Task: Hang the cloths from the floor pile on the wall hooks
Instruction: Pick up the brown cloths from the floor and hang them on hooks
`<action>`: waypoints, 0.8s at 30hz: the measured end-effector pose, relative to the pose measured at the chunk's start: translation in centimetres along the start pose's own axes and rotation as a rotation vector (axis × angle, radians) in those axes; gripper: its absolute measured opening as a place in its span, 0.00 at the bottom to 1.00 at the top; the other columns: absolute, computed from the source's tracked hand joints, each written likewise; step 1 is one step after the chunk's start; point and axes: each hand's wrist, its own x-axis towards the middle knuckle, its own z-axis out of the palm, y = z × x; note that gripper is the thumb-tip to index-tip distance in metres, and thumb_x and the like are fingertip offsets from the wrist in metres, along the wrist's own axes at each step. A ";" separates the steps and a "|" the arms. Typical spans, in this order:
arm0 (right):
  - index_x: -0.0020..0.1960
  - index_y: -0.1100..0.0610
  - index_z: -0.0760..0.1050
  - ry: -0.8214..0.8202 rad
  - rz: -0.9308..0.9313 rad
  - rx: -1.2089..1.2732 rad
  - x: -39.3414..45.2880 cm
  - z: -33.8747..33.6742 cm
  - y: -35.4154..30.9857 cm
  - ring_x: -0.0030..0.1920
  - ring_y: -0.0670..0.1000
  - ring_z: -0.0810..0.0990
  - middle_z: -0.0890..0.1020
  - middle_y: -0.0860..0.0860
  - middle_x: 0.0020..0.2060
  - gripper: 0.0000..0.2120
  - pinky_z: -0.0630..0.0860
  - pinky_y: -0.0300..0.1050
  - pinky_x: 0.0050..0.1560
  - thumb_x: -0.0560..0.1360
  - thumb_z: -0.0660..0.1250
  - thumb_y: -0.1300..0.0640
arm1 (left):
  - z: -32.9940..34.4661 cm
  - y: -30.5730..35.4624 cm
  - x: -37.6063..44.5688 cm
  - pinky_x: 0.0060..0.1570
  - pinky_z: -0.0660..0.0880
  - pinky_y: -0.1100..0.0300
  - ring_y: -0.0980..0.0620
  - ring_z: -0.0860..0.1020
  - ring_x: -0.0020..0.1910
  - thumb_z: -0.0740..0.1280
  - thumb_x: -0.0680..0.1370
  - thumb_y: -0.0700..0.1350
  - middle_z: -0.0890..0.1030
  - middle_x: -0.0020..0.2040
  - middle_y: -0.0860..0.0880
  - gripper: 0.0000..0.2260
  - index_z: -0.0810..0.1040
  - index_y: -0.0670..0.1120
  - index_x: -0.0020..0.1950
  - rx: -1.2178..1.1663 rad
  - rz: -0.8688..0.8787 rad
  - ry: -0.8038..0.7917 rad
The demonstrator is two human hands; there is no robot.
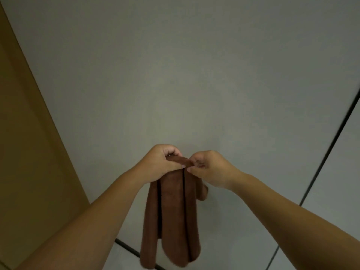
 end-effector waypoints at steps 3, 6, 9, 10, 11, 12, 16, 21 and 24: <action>0.43 0.50 0.73 0.139 -0.053 -0.085 0.3 -0.2 -0.4 0.33 0.43 0.73 0.76 0.44 0.32 0.06 0.69 0.36 0.35 0.77 0.63 0.59 | 0.0 -1.1 -0.6 0.34 0.75 0.65 0.57 0.77 0.31 0.73 0.70 0.33 0.80 0.33 0.52 0.09 0.78 0.46 0.40 -0.146 -0.080 0.031; 0.47 0.51 0.71 0.242 -0.141 -0.126 0.9 -0.7 -1.1 0.37 0.42 0.73 0.75 0.43 0.35 0.04 0.68 0.34 0.37 0.78 0.60 0.60 | 1.1 -3.9 -1.9 0.40 0.78 0.59 0.51 0.80 0.36 0.71 0.71 0.31 0.82 0.39 0.46 0.07 0.78 0.40 0.45 -0.282 -0.201 0.058; 0.48 0.54 0.71 0.359 -0.190 -0.097 1.3 -1.8 -1.4 0.39 0.43 0.74 0.75 0.43 0.38 0.03 0.67 0.29 0.39 0.78 0.60 0.61 | 2.4 -7.3 -3.9 0.47 0.78 0.50 0.45 0.81 0.43 0.71 0.74 0.36 0.83 0.45 0.40 0.07 0.78 0.38 0.50 -0.306 -0.342 0.037; 0.49 0.57 0.72 0.389 -0.185 -0.087 1.3 -2.3 -1.3 0.39 0.44 0.74 0.75 0.44 0.38 0.02 0.67 0.30 0.39 0.78 0.61 0.61 | 2.6 -8.2 -4.6 0.47 0.77 0.49 0.44 0.81 0.43 0.70 0.74 0.38 0.83 0.45 0.40 0.06 0.79 0.38 0.50 -0.324 -0.381 0.049; 0.50 0.58 0.72 0.410 -0.169 -0.080 1.2 -2.7 -1.0 0.39 0.45 0.74 0.76 0.46 0.38 0.02 0.67 0.32 0.39 0.78 0.61 0.62 | 2.6 -8.8 -5.0 0.46 0.76 0.50 0.45 0.80 0.42 0.70 0.75 0.39 0.82 0.44 0.41 0.04 0.79 0.39 0.48 -0.347 -0.408 0.069; 0.50 0.58 0.72 0.417 -0.141 -0.077 1.2 -3.1 -0.6 0.40 0.46 0.74 0.76 0.47 0.39 0.03 0.67 0.34 0.40 0.78 0.61 0.62 | 2.4 -9.0 -5.3 0.45 0.75 0.51 0.46 0.79 0.41 0.69 0.76 0.39 0.82 0.42 0.42 0.03 0.79 0.40 0.47 -0.365 -0.419 0.088; 0.50 0.52 0.69 0.267 0.035 -0.099 0.9 -3.5 1.2 0.40 0.48 0.76 0.77 0.49 0.41 0.13 0.70 0.37 0.40 0.75 0.58 0.69 | 0.6 -6.5 -4.0 0.43 0.75 0.57 0.49 0.79 0.40 0.67 0.76 0.36 0.81 0.40 0.44 0.03 0.80 0.42 0.45 -0.312 -0.323 0.129; 0.44 0.52 0.77 -0.141 0.246 -0.247 -0.1 -1.9 1.9 0.43 0.51 0.80 0.82 0.51 0.41 0.18 0.78 0.44 0.40 0.65 0.60 0.72 | -1.7 -1.3 -0.9 0.34 0.77 0.66 0.57 0.80 0.31 0.67 0.74 0.33 0.82 0.33 0.51 0.08 0.81 0.45 0.41 -0.179 -0.201 0.105; 0.42 0.54 0.79 -0.239 0.240 -0.251 -0.3 -0.4 1.4 0.40 0.51 0.81 0.82 0.49 0.37 0.11 0.78 0.44 0.38 0.65 0.67 0.68 | -3.0 0.5 0.3 0.39 0.77 0.63 0.55 0.80 0.34 0.70 0.73 0.37 0.83 0.36 0.48 0.03 0.83 0.43 0.42 -0.044 -0.157 0.131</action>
